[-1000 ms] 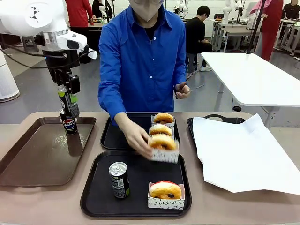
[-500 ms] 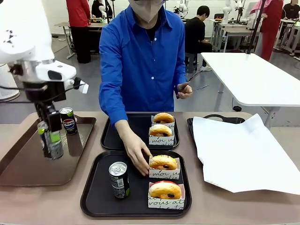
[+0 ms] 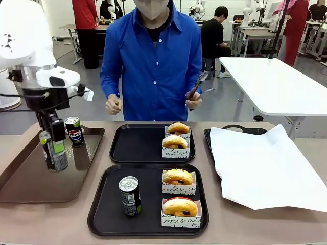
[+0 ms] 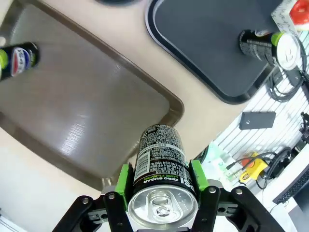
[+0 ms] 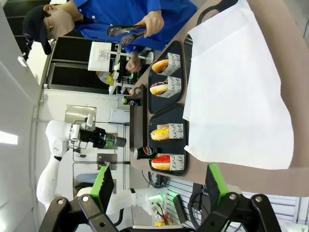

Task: Set up donuts and drinks on trays.
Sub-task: Pick up one Pepsi coke from the Handle tray and place it on the Flat Tray without a Pepsi coke.

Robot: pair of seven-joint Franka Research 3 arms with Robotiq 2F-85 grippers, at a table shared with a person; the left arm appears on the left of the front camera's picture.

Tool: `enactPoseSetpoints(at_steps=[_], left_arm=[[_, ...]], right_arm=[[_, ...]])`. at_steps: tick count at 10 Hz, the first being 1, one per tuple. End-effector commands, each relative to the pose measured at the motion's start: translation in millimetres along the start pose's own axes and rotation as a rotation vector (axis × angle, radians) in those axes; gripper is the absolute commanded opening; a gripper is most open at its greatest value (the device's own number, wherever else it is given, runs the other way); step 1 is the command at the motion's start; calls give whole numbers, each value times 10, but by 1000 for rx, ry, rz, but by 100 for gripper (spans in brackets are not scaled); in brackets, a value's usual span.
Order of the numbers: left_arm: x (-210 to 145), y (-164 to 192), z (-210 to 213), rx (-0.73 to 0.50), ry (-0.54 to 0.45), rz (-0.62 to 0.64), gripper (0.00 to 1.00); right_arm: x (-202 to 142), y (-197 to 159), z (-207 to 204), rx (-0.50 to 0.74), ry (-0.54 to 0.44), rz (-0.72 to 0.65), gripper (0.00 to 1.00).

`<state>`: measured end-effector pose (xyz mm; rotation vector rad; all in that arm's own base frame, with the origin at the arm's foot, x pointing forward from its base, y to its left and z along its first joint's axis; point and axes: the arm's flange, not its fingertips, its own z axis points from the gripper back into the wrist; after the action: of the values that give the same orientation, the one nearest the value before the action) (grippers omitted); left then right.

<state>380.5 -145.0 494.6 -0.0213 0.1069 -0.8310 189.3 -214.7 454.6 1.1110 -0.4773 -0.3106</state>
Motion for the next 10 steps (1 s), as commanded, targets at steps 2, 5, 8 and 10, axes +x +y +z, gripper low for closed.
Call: enactPoseSetpoints(at_steps=[2, 5, 8, 10], left_arm=[[655, 244, 481, 51, -44, -51, 58], [1241, 617, 589, 62, -190, -80, 58], [1563, 999, 426, 76, -275, -44, 58], [1552, 1026, 307, 41, -246, 6, 58]], right_arm=[[29, 0, 7, 29, -11, 14, 100], [29, 0, 7, 29, -11, 14, 100], [29, 0, 7, 29, -11, 14, 100], [29, 0, 7, 29, -11, 14, 100]])
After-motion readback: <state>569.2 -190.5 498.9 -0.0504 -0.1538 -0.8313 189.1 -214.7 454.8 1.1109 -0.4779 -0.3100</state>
